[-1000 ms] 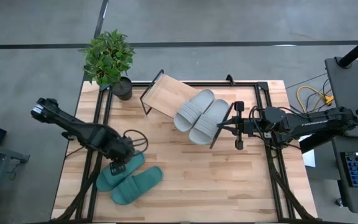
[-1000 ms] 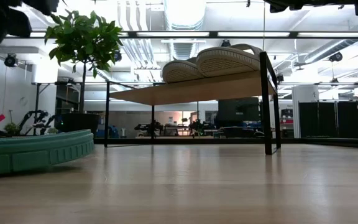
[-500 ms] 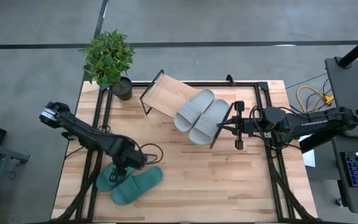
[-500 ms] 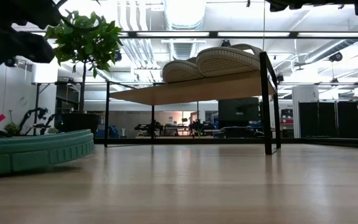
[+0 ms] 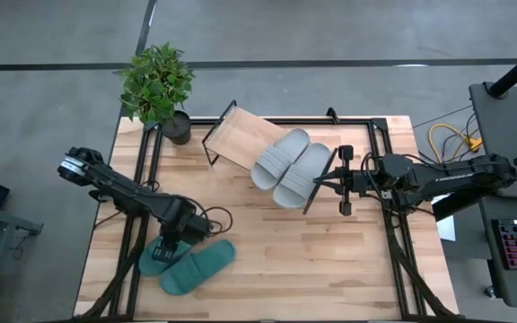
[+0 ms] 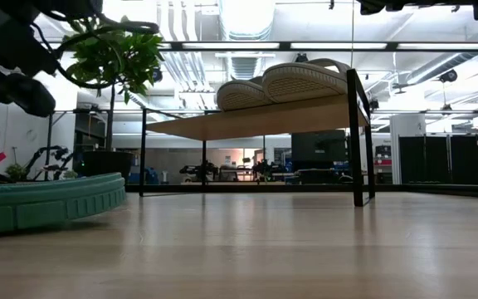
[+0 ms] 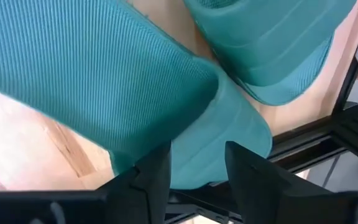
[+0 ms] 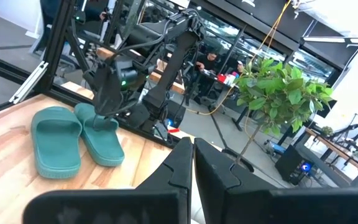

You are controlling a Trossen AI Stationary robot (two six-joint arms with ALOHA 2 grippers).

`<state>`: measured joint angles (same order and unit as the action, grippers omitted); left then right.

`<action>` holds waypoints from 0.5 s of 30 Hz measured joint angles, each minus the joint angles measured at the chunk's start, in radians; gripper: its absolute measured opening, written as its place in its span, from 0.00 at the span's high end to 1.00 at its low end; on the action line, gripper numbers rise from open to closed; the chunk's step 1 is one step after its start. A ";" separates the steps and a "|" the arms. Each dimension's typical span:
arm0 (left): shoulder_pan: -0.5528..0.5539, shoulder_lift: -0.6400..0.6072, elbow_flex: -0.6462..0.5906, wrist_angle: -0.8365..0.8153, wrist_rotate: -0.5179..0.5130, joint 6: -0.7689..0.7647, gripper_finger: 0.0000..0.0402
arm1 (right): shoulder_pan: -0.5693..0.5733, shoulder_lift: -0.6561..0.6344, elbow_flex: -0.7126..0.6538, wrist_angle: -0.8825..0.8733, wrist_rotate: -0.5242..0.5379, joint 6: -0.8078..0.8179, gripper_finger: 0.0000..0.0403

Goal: Pick and place slides into the shelf
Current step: Put the top green slide on the shelf

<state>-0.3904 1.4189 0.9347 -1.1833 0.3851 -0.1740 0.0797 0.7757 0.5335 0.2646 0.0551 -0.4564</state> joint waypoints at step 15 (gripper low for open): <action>0.010 0.046 -0.079 0.116 0.128 0.110 0.67 | 0.000 0.000 0.000 -0.001 0.000 -0.019 0.98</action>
<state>-0.3805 1.4648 0.8555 -1.0678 0.5126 -0.0637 0.0799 0.7757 0.5335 0.2634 0.0555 -0.4756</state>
